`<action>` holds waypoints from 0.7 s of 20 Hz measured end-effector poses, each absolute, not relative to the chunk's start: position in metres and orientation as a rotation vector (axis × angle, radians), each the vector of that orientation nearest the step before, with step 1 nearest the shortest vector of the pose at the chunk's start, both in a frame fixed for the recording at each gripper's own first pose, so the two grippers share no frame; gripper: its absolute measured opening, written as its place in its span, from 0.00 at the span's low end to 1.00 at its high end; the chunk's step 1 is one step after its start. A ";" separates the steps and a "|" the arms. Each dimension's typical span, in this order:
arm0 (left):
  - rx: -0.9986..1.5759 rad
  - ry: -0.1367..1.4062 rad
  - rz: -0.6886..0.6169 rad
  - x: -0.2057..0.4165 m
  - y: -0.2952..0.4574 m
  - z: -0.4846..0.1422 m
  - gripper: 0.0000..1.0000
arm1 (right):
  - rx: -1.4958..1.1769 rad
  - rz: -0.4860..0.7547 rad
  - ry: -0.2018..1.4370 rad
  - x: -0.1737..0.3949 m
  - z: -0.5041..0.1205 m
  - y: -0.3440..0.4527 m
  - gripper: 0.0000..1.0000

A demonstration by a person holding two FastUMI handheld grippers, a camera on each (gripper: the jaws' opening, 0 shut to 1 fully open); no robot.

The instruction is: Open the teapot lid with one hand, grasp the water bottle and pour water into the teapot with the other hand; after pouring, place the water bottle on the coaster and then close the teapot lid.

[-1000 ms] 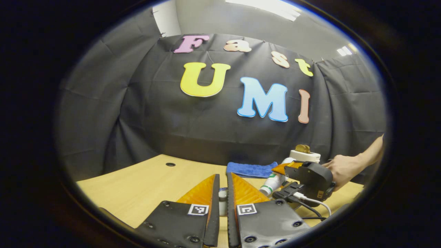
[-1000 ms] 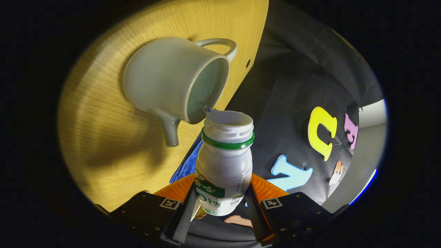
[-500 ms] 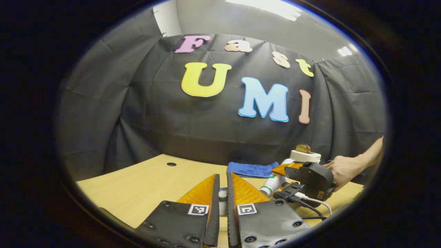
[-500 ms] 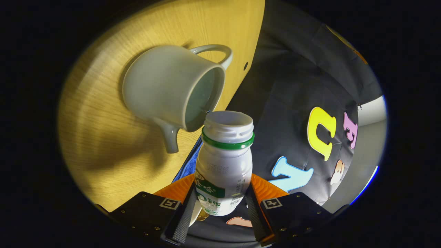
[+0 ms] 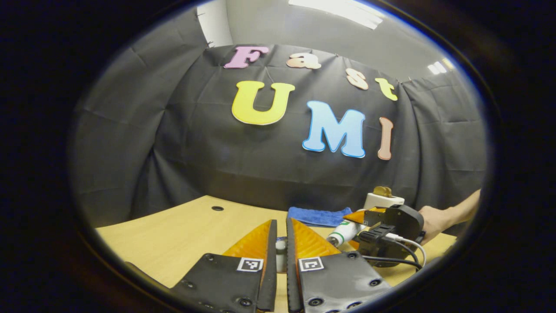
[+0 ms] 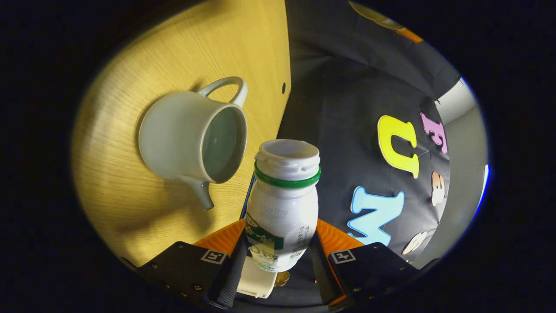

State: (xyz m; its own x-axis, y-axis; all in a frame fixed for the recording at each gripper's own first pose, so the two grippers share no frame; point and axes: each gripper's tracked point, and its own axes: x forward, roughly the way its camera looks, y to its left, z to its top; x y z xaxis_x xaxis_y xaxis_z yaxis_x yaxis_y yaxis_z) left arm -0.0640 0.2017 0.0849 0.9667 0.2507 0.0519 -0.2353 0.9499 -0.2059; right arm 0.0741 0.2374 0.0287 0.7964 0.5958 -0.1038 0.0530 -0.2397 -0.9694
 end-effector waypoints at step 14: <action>-0.279 -0.096 0.200 -0.011 0.199 0.072 0.20 | -1.036 0.597 -0.311 0.086 0.056 0.180 0.71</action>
State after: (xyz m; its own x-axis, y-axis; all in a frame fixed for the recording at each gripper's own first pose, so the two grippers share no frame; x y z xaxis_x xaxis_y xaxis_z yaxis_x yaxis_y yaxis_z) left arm -0.0113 0.1987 0.0720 0.9756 0.2093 0.0663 -0.1828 0.9415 -0.2830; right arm 0.0865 0.1797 0.0556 0.8009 0.5978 -0.0339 -0.3146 0.3720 -0.8733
